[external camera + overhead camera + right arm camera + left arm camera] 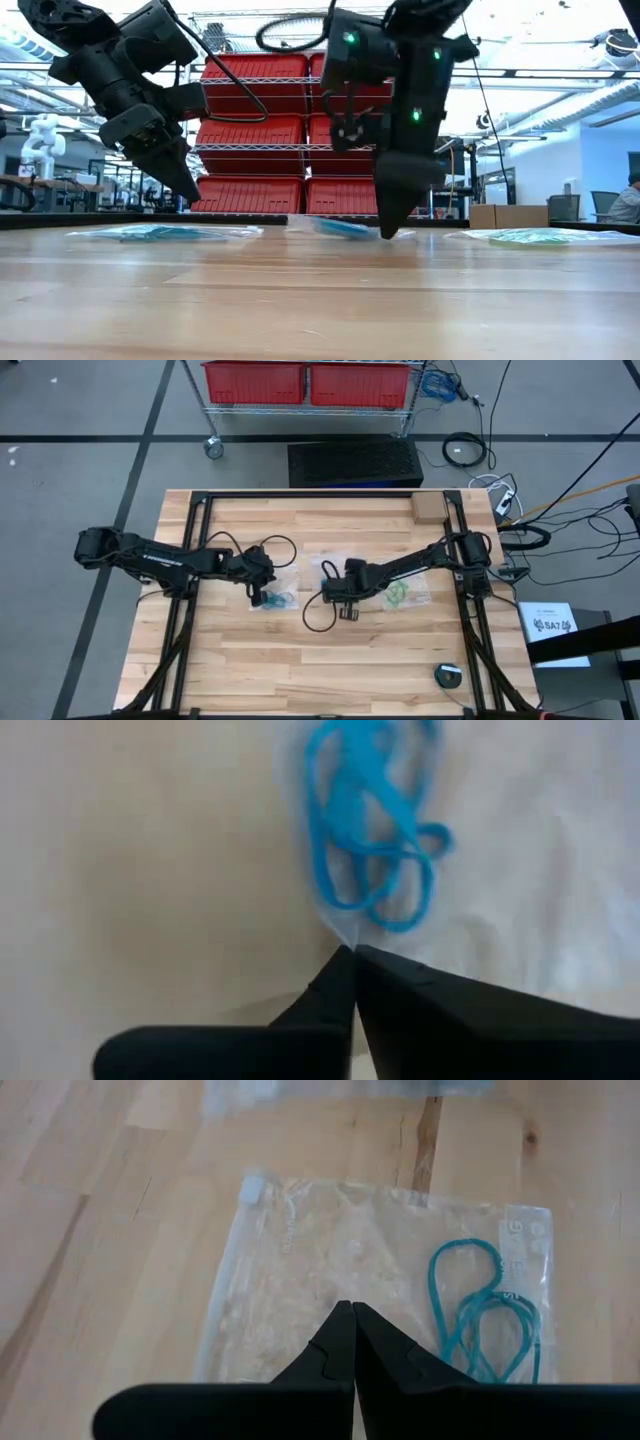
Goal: Sort rubber bands
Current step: Adjust the transparent zip bags and align them to the center of the table
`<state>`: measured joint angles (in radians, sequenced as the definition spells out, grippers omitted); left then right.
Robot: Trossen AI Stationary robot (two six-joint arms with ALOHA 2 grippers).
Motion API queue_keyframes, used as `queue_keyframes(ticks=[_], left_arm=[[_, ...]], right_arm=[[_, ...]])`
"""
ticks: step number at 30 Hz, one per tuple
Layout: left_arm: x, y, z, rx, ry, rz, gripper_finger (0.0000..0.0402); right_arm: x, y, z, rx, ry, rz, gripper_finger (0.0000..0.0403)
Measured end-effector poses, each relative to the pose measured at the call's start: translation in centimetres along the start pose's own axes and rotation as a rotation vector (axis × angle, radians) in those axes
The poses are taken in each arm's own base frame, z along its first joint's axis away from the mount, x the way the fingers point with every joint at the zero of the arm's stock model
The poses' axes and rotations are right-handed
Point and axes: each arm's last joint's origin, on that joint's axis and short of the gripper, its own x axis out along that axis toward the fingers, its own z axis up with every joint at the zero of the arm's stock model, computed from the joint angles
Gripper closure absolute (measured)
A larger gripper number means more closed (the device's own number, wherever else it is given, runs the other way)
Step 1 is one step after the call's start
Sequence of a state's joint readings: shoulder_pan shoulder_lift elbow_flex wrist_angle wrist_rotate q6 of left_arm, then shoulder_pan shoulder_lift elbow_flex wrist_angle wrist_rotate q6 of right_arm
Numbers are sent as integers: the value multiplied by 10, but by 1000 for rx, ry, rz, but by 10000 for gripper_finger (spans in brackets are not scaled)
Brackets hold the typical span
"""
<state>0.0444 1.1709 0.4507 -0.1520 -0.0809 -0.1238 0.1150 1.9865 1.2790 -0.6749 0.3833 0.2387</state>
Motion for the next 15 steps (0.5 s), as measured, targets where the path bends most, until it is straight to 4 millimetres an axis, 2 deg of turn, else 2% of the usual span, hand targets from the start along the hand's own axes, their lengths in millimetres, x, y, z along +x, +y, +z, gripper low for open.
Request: queue_keyframes(ticks=[3, 6, 15], left_arm=[[0, 0, 0, 0, 0, 0, 400], [0, 0, 0, 0, 5, 1, 400], [0, 0, -2, 0, 20, 2, 400]], right_arm=[[-8, 4, 5, 21, 49, 206, 398], [-12, 7, 8, 13, 63, 310, 371], [-33, 2, 20, 4, 99, 324, 220]])
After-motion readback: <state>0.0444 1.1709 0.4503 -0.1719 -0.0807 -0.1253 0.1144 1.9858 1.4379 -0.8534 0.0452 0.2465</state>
